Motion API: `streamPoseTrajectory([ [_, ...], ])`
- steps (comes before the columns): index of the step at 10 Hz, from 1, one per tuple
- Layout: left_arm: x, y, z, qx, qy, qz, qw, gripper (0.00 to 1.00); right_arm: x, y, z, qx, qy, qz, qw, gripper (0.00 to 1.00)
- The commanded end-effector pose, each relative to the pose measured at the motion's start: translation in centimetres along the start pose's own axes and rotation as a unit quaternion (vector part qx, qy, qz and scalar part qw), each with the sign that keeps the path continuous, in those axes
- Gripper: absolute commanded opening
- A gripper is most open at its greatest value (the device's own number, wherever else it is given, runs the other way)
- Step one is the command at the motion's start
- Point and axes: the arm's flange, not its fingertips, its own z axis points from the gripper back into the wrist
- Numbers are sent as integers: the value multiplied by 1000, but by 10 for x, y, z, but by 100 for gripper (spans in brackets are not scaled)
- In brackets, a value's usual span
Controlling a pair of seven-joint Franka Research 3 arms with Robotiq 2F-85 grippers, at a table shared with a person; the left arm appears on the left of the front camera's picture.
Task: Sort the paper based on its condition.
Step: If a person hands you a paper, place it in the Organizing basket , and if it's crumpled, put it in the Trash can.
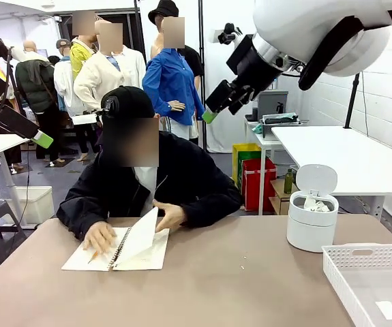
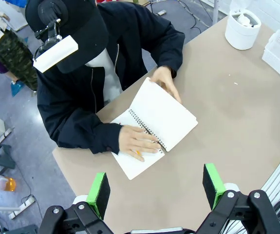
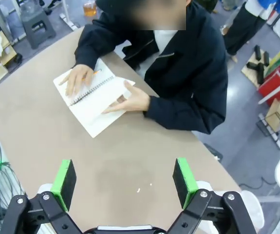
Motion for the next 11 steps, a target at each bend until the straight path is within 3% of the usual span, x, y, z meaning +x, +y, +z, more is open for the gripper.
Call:
streamPoseTrajectory([
  [1,0,0,0,1,0,0,1000,100,9,-2,-2,7,-26,10,1000,100],
  [4,0,0,0,1,0,0,1000,100,-2,-6,-3,-5,-7,27,1000,100],
  [5,0,0,0,1,0,0,1000,100,10,-1,2,-5,-15,5,1000,100],
  [11,0,0,0,1,0,0,1000,100,10,-1,2,-5,-15,5,1000,100],
])
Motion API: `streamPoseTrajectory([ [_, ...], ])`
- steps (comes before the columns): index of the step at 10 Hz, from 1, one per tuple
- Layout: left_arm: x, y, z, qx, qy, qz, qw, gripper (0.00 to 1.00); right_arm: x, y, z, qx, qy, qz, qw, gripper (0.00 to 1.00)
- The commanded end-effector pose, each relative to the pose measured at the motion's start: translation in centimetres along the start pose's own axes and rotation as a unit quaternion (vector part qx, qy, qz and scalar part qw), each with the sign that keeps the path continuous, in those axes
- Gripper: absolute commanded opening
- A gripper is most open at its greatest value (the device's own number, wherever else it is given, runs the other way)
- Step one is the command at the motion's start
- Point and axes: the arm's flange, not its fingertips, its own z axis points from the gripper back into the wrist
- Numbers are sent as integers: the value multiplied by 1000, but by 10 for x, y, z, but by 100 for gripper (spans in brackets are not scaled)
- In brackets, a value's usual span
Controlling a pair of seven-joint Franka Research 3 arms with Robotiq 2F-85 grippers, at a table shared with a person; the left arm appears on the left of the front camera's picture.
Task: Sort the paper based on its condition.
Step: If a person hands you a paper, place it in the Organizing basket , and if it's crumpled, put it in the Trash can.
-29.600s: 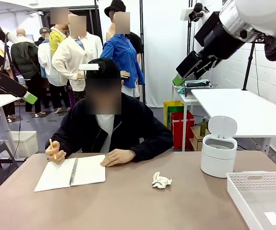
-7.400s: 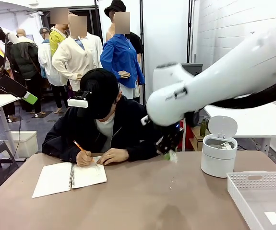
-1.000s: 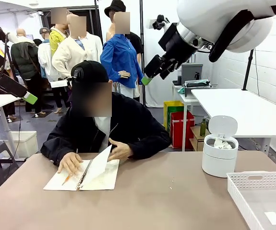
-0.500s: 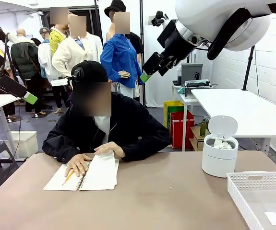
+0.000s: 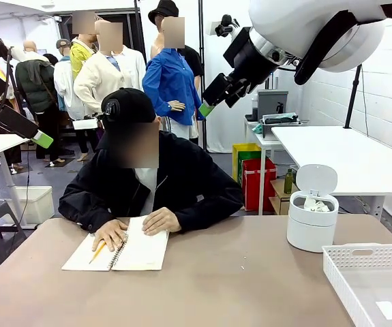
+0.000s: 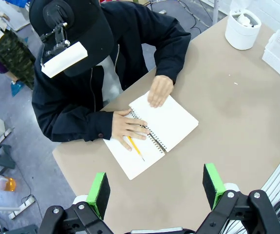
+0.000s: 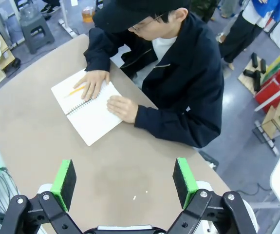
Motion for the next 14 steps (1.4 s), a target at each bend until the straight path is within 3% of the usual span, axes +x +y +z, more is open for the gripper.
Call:
streamPoseTrajectory([
  [1,0,0,0,1,0,0,1000,100,0,0,0,1,-1,-4,1000,100],
  [14,0,0,0,1,0,0,1000,100,0,0,0,1,-1,-4,1000,100],
])
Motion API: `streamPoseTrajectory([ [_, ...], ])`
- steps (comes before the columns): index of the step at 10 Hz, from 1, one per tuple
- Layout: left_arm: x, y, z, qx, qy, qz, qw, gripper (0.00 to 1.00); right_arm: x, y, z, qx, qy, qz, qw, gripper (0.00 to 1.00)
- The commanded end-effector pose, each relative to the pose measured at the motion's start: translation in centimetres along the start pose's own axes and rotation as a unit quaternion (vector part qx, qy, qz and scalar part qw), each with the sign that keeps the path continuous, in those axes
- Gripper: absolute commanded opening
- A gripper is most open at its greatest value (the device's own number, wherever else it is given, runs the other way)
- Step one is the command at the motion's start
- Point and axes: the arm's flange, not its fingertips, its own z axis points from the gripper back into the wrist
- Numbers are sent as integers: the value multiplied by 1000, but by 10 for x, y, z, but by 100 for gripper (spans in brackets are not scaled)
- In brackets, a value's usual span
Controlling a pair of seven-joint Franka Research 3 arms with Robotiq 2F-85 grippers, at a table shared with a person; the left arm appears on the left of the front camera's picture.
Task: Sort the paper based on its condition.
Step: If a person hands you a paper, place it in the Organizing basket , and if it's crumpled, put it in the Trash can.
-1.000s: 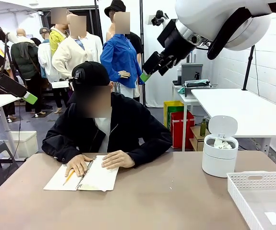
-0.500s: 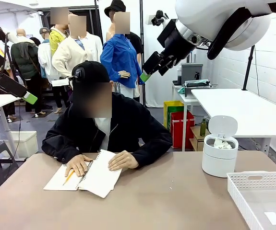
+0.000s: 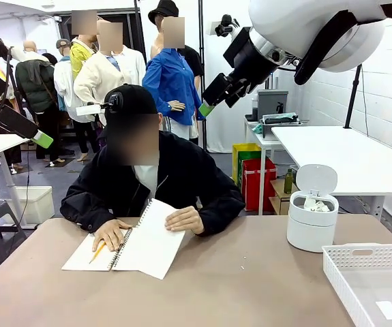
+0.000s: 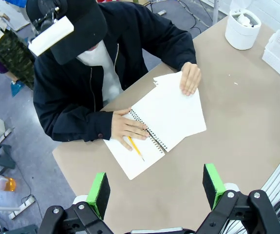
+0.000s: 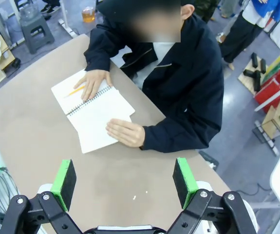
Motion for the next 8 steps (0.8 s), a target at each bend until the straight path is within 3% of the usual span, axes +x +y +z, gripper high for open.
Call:
streamPoseTrajectory([
  [1,0,0,0,1,0,0,1000,100,0,0,0,1,-1,-4,1000,100],
  [8,0,0,0,1,0,0,1000,100,0,0,0,1,-1,-4,1000,100],
])
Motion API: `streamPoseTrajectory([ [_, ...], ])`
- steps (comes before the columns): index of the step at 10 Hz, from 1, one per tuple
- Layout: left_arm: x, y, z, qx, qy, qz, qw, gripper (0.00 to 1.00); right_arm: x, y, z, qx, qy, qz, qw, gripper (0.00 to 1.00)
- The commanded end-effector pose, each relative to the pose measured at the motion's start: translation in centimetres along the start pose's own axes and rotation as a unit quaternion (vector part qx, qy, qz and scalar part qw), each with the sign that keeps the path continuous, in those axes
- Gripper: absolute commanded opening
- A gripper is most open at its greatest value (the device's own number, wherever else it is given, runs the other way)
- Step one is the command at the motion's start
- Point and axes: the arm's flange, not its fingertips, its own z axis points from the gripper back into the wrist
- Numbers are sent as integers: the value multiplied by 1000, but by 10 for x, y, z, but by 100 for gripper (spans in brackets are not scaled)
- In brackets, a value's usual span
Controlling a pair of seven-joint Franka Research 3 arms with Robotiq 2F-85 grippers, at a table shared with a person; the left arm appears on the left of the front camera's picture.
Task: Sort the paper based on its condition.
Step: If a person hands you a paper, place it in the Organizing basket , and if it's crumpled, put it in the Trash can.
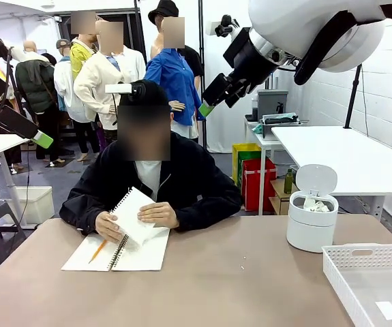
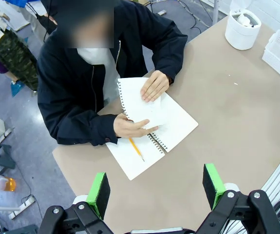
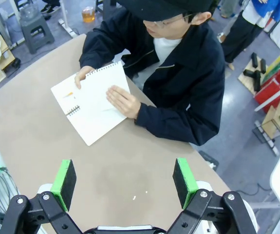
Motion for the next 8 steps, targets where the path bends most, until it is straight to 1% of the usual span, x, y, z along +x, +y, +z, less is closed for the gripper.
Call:
streamPoseTrajectory([
  [1,0,0,0,1,0,0,1000,100,0,0,0,1,-1,-4,1000,100],
  [8,0,0,0,1,0,0,1000,100,0,0,0,1,-1,-4,1000,100],
])
